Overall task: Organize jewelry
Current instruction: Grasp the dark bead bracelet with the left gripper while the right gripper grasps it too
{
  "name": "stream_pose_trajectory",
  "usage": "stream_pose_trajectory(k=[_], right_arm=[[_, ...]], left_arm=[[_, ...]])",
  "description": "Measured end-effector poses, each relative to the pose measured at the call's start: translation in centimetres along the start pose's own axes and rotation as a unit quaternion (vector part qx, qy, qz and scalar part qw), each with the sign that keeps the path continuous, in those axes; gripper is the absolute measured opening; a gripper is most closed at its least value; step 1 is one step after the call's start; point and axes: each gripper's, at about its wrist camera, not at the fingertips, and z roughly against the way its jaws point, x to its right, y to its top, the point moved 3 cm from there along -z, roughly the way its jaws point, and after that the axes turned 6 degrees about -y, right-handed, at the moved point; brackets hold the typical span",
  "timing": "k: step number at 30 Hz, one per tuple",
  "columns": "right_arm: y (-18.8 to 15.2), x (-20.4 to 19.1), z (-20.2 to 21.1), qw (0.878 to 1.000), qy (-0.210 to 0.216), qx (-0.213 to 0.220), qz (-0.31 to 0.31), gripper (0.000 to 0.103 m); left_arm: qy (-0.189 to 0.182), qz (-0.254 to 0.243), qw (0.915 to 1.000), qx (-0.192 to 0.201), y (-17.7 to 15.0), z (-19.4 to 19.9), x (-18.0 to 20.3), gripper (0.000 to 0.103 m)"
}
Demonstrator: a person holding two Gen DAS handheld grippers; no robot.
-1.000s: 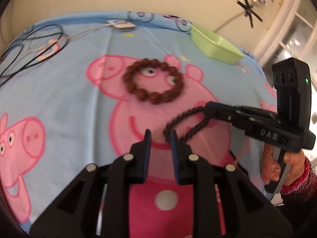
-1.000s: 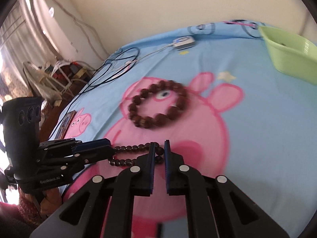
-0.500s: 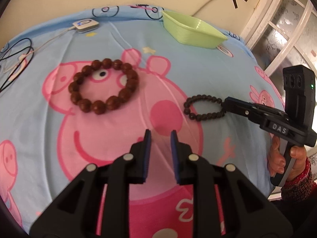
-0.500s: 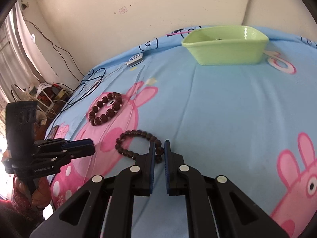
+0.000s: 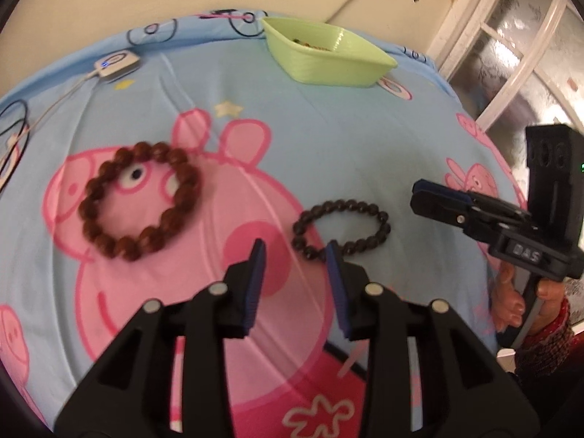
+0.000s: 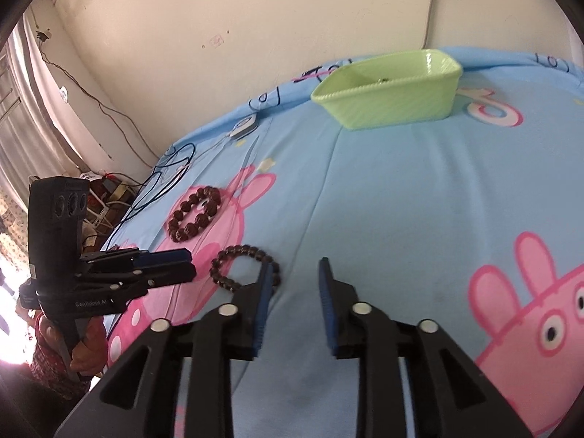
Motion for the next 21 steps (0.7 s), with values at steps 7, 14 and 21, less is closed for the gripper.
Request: stream_pose_trajectory(k=[7, 14, 21], right_arm=[[0.2, -2.3, -1.4, 0.997, -0.018, -0.011, 0.068, 0.003], [-0.1, -4.2, -3.5, 0.987, -0.047, -0.039, 0.148, 0.000], [2.3, -3.1, -2.9, 0.993, -0.025, -0.006, 0.112, 0.000]], left_arm=[[0.014, -0.014, 0.9997, -0.014, 1.4, -1.6, 0.5, 0.032], [0.032, -0.028, 0.9991, -0.003, 0.8, -1.5, 0.5, 0.008], [-0.003, -0.022, 0.9997, 0.003, 3.7, -1.6, 0.8, 0.008]])
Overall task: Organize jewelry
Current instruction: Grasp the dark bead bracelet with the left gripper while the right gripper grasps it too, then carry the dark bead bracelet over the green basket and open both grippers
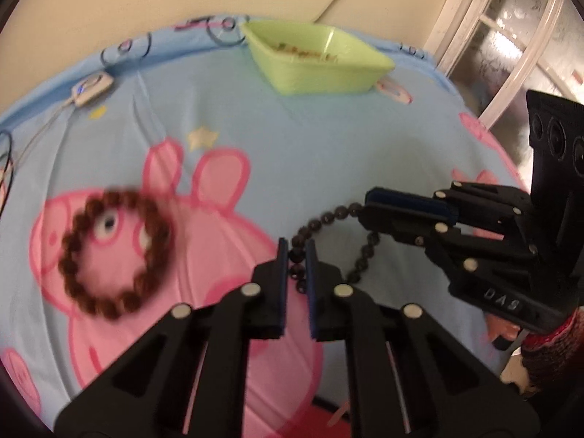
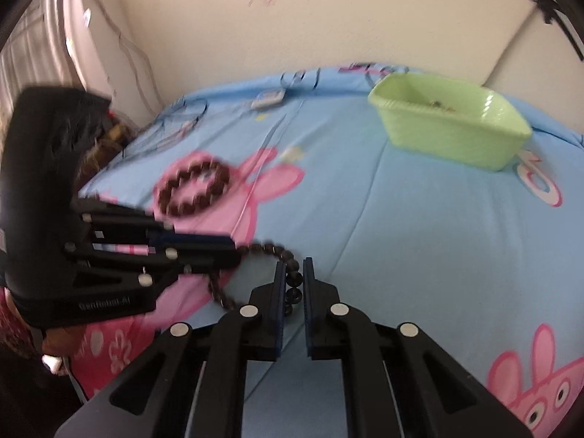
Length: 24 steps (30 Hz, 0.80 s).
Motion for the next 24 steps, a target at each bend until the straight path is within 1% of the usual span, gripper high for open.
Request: stream_pose_trajectory(k=[3, 5, 6, 7, 9, 11, 13, 14, 15, 16, 17, 18, 19, 20, 22, 24], right_arm=[[2.3, 1.3, 1.2, 0.999, -0.006, 0.034, -0.012, 0.000], [4.6, 2.6, 1.9, 0.998, -0.016, 0.060, -0.019, 0.000], [5.4, 3.2, 2.2, 0.997, -0.020, 0.070, -0.022, 0.000], [6.8, 4.2, 2.3, 0.996, -0.025, 0.082, -0.030, 0.000], [9.1, 6.4, 2.4, 0.993, -0.031, 0.100, -0.049, 0.000], [11.0, 8.7, 2.2, 0.991, -0.042, 0.110, -0.065, 0.000], [12.2, 10.7, 1.4, 0.989, -0.056, 0.115, -0.079, 0.000], [12.5, 11.5, 0.9, 0.988, -0.062, 0.115, -0.084, 0.000], [12.8, 12.7, -0.1, 0.987, -0.077, 0.109, -0.092, 0.000], [12.9, 13.7, -0.8, 0.985, -0.097, 0.098, -0.101, 0.000], [12.6, 15.0, -1.4, 0.982, -0.118, 0.089, -0.121, 0.000], [12.3, 15.6, -1.4, 0.980, -0.110, 0.092, -0.138, 0.000], [11.8, 16.1, -1.0, 0.978, -0.092, 0.100, -0.157, 0.000], [11.3, 16.3, -0.6, 0.977, -0.084, 0.105, -0.166, 0.000], [10.7, 15.9, -0.2, 0.977, -0.077, 0.107, -0.167, 0.000], [10.1, 14.1, 0.2, 0.982, -0.053, 0.103, -0.152, 0.000]], left_arm=[[-0.012, -0.008, 0.9997, 0.022, 3.6, 0.8, 0.4, 0.008], [-0.017, -0.021, 0.9986, 0.045, 7.2, 1.2, 0.9, 0.008], [-0.018, -0.023, 0.9983, 0.051, 8.4, 1.2, 1.0, 0.008], [-0.022, -0.024, 0.9978, 0.058, 10.5, 1.0, 1.1, 0.008], [-0.030, -0.020, 0.9973, 0.065, 13.5, 0.2, 1.3, 0.008], [-0.026, -0.022, 0.9970, 0.069, 16.4, -1.0, 1.6, 0.008], [-0.022, -0.023, 0.9969, 0.072, 18.1, -2.3, 1.6, 0.008], [-0.020, -0.019, 0.9973, 0.068, 19.0, -3.6, 1.5, 0.012], [-0.012, -0.011, 0.9983, 0.055, 19.6, -5.1, 1.1, 0.020], [-0.001, 0.002, 0.9993, 0.038, 19.8, -6.6, 0.6, 0.020], [0.000, 0.012, 0.9996, 0.026, 19.7, -7.1, 0.2, 0.020], [-0.011, 0.025, 0.9994, 0.021, 19.4, -7.5, -0.2, 0.020], [-0.021, 0.034, 0.9988, 0.028, 18.9, -7.1, -0.6, 0.020], [-0.022, 0.036, 0.9986, 0.033, 18.4, -6.7, -0.8, 0.020], [-0.019, 0.039, 0.9977, 0.052, 16.9, -4.7, -1.2, 0.020], [-0.020, 0.040, 0.9967, 0.067, 15.1, -2.9, -1.5, 0.020]])
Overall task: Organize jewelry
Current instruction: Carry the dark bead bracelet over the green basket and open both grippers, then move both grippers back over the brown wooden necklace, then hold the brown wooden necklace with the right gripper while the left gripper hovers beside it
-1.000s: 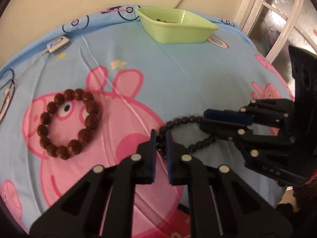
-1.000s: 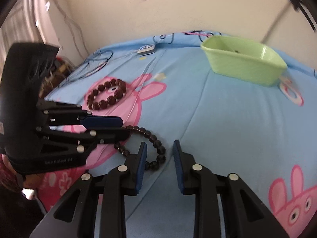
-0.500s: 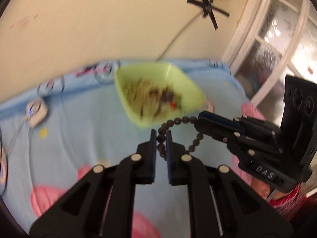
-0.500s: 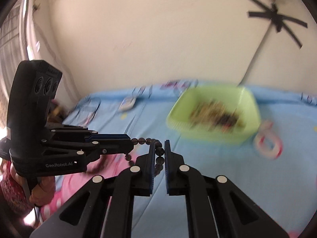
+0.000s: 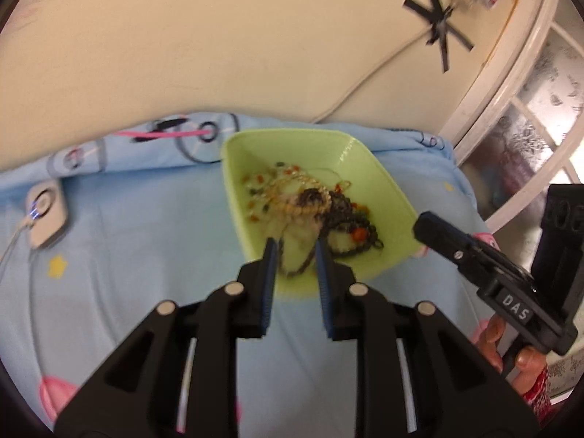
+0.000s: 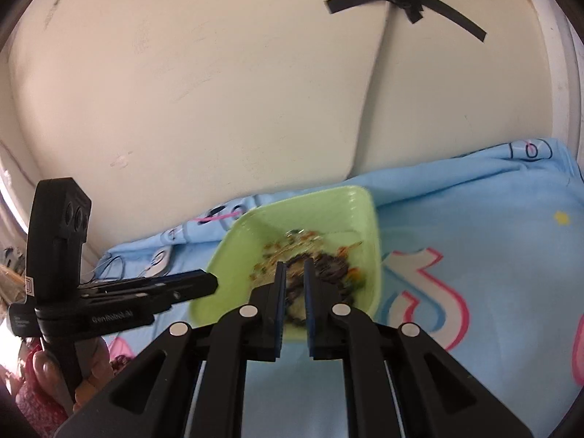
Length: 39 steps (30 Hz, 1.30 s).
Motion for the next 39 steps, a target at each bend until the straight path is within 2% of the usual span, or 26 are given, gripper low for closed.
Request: stream_pose_trajectory(k=[3, 6, 8, 10, 14, 17, 18, 19, 20, 21, 24, 27, 28, 29, 31, 33, 34, 35, 37, 39], right_arm=[[-1.5, -3.2, 0.1, 0.999, 0.031, -0.018, 0.025, 0.000], [-4.5, -6.2, 0.0, 0.996, 0.065, -0.053, 0.039, 0.000], [-7.0, -8.1, -0.6, 0.991, 0.086, -0.094, 0.047, 0.000], [-8.9, -9.5, -1.3, 0.987, 0.090, -0.119, 0.056, 0.000], [-11.4, -12.2, -2.5, 0.981, 0.101, -0.156, 0.061, 0.000], [-11.9, -14.7, -3.5, 0.977, 0.102, -0.168, 0.082, 0.000], [-11.9, -15.4, -3.6, 0.977, 0.098, -0.166, 0.092, 0.000], [-12.1, -15.9, -3.0, 0.977, 0.094, -0.164, 0.097, 0.000], [-12.0, -16.4, -3.0, 0.977, 0.093, -0.162, 0.102, 0.001], [-11.8, -17.1, -3.3, 0.977, 0.091, -0.160, 0.108, 0.007], [-11.3, -18.9, -4.3, 0.976, 0.078, -0.149, 0.135, 0.011], [-11.1, -20.4, -5.8, 0.973, 0.062, -0.155, 0.158, 0.011], [-11.1, -20.8, -6.4, 0.971, 0.061, -0.159, 0.167, 0.011], [-11.3, -21.3, -7.3, 0.968, 0.052, -0.163, 0.182, 0.011], [-11.7, -21.7, -8.4, 0.964, 0.038, -0.172, 0.200, 0.011], [-12.0, -22.1, -8.4, 0.961, 0.028, -0.153, 0.227, 0.009], [-12.2, -22.2, -8.1, 0.959, 0.020, -0.149, 0.239, 0.005], [-12.4, -22.3, -7.8, 0.958, 0.022, -0.148, 0.243, 0.000], [-12.7, -22.0, -7.2, 0.958, 0.020, -0.144, 0.245, 0.000], [-13.0, -21.4, -6.0, 0.959, 0.019, -0.138, 0.247, 0.000]], left_arm=[[0.015, -0.012, 0.9997, 0.015, -3.5, 3.5, -0.3, 0.020], [0.037, -0.022, 0.9987, 0.028, -7.4, 7.0, -1.4, 0.020], [0.050, -0.002, 0.9979, 0.040, -9.6, 10.1, -3.9, 0.020], [0.071, 0.031, 0.9959, 0.047, -11.5, 12.8, -7.0, 0.020], [0.108, 0.098, 0.9883, 0.046, -14.3, 15.8, -12.4, 0.020], [0.106, 0.119, 0.9860, 0.047, -15.4, 16.1, -13.8, 0.020], [0.104, 0.117, 0.9866, 0.045, -15.6, 15.8, -13.8, 0.026], [0.102, 0.116, 0.9871, 0.043, -15.6, 15.5, -13.7, 0.033], [0.100, 0.112, 0.9878, 0.039, -15.7, 15.0, -13.5, 0.051], [0.102, 0.105, 0.9885, 0.040, -15.6, 14.5, -13.3, 0.061], [0.135, 0.085, 0.9869, 0.028, -15.5, 12.7, -13.2, 0.061], [0.129, 0.084, 0.9880, 0.016, -15.7, 11.0, -13.3, 0.061], [0.143, 0.070, 0.9870, 0.023, -15.9, 10.7, -13.1, 0.061], [0.152, 0.063, 0.9862, 0.020, -15.9, 10.5, -12.9, 0.060], [0.169, 0.048, 0.9843, 0.017, -16.0, 10.2, -12.5, 0.048], [0.175, 0.041, 0.9837, 0.017, -16.0, 10.1, -12.3, 0.025], [0.172, 0.040, 0.9841, 0.017, -16.0, 10.1, -12.3, 0.019], [0.173, 0.040, 0.9840, 0.017, -15.9, 10.0, -12.2, 0.017], [0.179, 0.035, 0.9831, 0.014, -15.9, 9.9, -11.8, 0.016], [0.165, 0.031, 0.9858, 0.009, -15.8, 9.5, -10.7, 0.015]])
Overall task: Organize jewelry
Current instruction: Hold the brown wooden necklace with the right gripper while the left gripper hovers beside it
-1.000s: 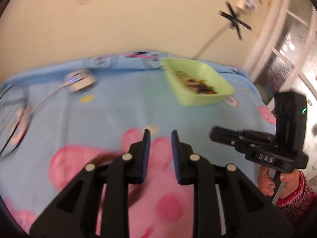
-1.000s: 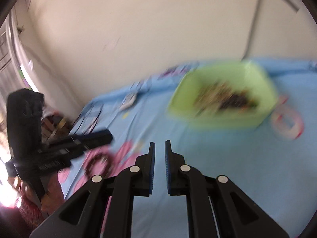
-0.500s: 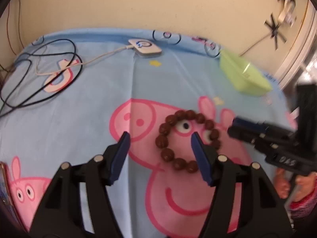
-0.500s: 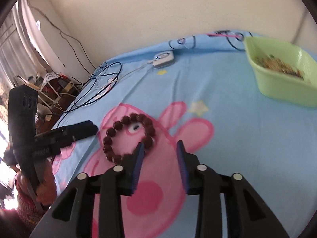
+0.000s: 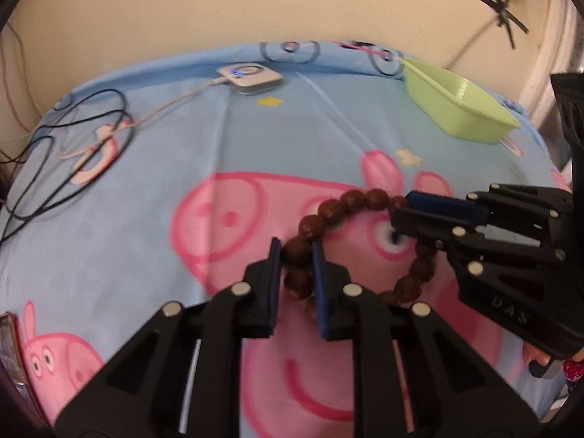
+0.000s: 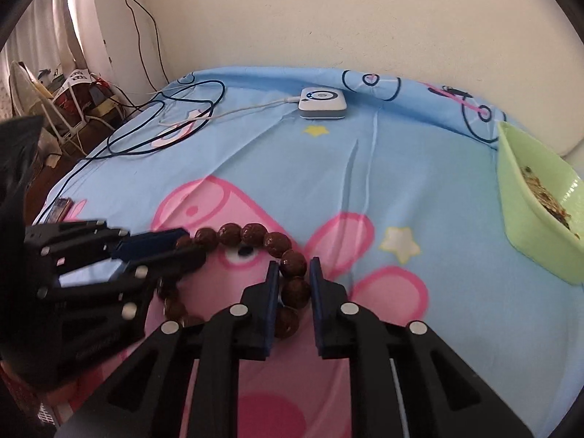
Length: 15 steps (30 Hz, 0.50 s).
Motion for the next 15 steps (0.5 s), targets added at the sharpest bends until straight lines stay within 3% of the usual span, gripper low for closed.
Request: stream_pose_trajectory(k=[10, 15], right_arm=[[-7.4, 6.2, 6.8, 0.996, -0.061, 0.020, -0.057, 0.000], [-10.7, 9.3, 9.7, 0.990, -0.069, 0.031, -0.116, 0.000]], left_arm=[[-0.094, -0.094, 0.9909, -0.023, -1.9, -1.3, 11.5, 0.015], [-0.085, -0.137, 0.9868, -0.014, -2.7, -1.6, 14.8, 0.015]])
